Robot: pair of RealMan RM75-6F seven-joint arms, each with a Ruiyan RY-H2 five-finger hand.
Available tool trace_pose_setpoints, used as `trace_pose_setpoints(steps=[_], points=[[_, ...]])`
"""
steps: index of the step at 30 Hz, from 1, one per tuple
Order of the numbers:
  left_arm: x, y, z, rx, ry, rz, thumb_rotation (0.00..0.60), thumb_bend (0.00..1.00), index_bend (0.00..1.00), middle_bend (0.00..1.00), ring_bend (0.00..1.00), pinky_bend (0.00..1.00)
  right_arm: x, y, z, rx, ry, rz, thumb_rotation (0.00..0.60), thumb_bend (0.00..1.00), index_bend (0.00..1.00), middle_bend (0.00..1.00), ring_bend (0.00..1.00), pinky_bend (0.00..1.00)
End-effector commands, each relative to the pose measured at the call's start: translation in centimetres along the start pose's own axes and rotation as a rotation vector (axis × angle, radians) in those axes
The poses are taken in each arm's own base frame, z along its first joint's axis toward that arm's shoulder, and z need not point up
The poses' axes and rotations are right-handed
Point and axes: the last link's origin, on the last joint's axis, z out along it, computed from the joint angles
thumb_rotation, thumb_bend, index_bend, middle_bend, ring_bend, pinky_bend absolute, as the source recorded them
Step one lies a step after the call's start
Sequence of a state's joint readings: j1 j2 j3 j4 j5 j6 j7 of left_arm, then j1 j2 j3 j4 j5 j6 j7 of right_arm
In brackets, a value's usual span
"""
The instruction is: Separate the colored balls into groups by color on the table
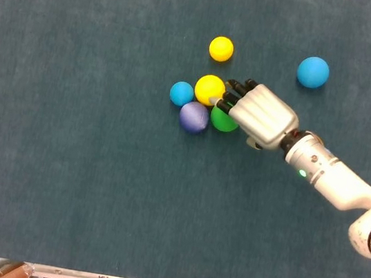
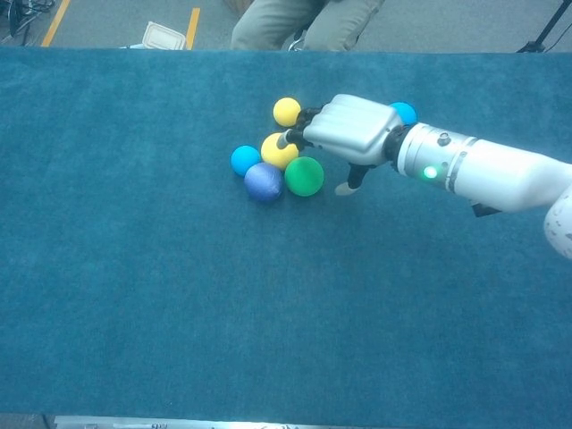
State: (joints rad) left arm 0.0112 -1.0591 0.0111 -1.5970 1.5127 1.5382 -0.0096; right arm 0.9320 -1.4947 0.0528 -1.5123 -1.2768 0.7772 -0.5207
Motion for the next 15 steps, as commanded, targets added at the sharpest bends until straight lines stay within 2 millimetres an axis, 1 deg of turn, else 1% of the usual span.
trace_pose_setpoints(steps=[1, 6, 15], points=[[-0.02, -0.18, -0.08, 0.003, 0.001, -0.002, 0.600, 0.32, 0.21, 0.25, 0.25, 0.21, -0.14, -0.30, 0.26, 0.002, -0.003, -0.004, 0.600, 0.11, 0.18, 0.32, 0.14, 0.29], [-0.04, -0.33, -0.13, 0.003, 0.003, -0.005, 0.600, 0.32, 0.21, 0.25, 0.25, 0.21, -0.30, -0.51, 0.43, 0.001, -0.006, -0.010, 0.600, 0.11, 0.18, 0.32, 0.14, 0.29], [-0.10, -0.29, -0.20, -0.001, 0.004, -0.007, 0.600, 0.32, 0.21, 0.25, 0.25, 0.21, -1.03, -0.31, 0.40, -0.009, -0.030, -0.014, 0.600, 0.11, 0.19, 0.32, 0.14, 0.29]])
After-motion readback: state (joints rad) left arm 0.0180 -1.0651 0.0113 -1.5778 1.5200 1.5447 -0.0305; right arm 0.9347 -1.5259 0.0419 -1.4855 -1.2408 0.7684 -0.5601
